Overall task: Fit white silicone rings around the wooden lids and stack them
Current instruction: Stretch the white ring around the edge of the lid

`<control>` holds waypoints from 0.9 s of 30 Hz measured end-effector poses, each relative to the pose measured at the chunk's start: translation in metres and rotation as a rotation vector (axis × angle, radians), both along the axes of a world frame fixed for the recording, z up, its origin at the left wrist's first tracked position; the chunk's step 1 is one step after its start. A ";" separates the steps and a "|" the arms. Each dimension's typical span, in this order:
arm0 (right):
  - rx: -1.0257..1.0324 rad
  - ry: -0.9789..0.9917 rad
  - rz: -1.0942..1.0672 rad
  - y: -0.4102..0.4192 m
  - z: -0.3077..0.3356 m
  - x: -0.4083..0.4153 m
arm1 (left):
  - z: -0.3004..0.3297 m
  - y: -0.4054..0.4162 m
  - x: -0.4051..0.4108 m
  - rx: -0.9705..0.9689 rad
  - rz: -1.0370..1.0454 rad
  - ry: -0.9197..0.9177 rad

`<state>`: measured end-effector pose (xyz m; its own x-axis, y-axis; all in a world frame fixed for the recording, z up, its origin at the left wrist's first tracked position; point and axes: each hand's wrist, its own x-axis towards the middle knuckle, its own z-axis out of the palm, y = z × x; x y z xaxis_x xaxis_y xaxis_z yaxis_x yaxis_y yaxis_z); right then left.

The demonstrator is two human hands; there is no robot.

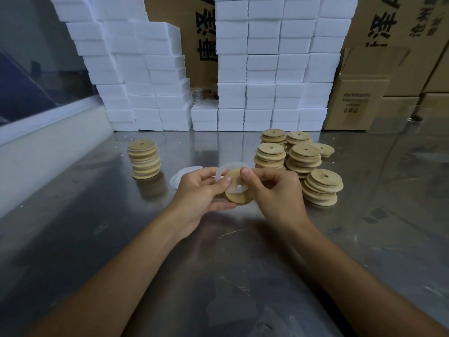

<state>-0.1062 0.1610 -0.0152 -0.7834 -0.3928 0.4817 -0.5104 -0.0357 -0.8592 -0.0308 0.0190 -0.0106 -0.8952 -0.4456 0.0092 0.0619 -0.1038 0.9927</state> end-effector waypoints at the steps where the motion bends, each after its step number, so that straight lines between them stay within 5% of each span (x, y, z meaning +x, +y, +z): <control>1: 0.001 -0.013 -0.017 0.000 0.000 -0.001 | 0.000 0.000 0.000 -0.010 0.013 0.006; 27: -0.081 -0.348 0.061 0.005 0.005 -0.006 | 0.002 0.000 -0.003 -0.105 0.269 0.087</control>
<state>-0.1119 0.1657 -0.0098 -0.8821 -0.4155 0.2218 -0.1825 -0.1327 -0.9742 -0.0341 0.0192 -0.0082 -0.7390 -0.6592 0.1393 0.1589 0.0304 0.9868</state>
